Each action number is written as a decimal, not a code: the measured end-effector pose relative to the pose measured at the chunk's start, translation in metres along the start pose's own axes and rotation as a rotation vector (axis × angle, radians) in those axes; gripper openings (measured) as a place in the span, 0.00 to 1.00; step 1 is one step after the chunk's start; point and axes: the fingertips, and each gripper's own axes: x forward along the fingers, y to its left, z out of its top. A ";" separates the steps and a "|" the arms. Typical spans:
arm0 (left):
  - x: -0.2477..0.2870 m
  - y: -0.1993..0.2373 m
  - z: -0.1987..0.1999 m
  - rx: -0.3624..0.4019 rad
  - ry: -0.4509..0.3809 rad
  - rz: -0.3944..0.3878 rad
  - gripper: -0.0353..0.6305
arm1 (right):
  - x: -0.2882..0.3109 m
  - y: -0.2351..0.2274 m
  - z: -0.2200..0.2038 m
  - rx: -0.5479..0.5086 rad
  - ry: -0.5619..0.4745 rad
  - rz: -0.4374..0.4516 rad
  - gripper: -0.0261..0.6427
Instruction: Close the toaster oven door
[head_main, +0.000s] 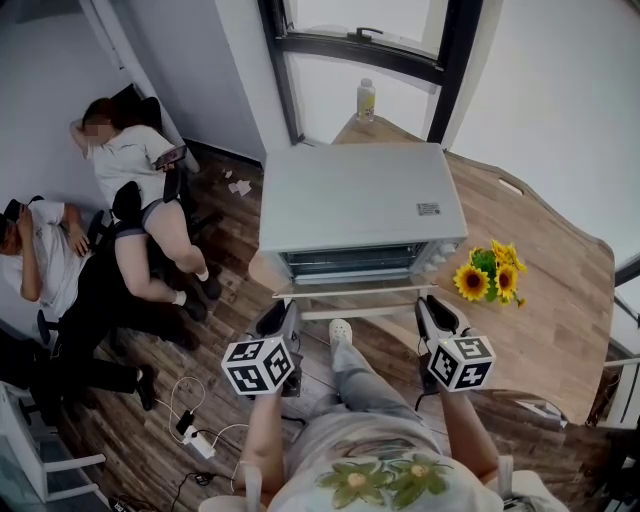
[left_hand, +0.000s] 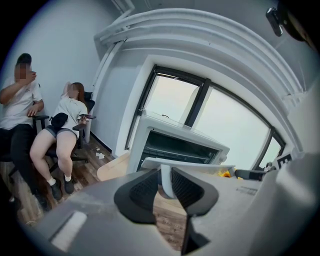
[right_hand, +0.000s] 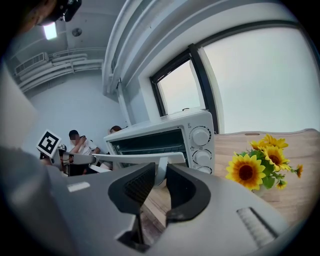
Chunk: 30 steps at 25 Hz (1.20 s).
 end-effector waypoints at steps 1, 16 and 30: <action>0.001 0.000 0.001 0.000 0.000 -0.002 0.20 | 0.001 0.000 0.001 0.001 -0.001 -0.001 0.15; 0.008 -0.001 0.013 -0.009 -0.019 -0.014 0.20 | 0.008 -0.004 0.012 0.018 -0.006 -0.006 0.15; 0.015 0.002 0.025 -0.022 -0.032 -0.016 0.20 | 0.017 -0.004 0.024 0.021 -0.016 0.006 0.15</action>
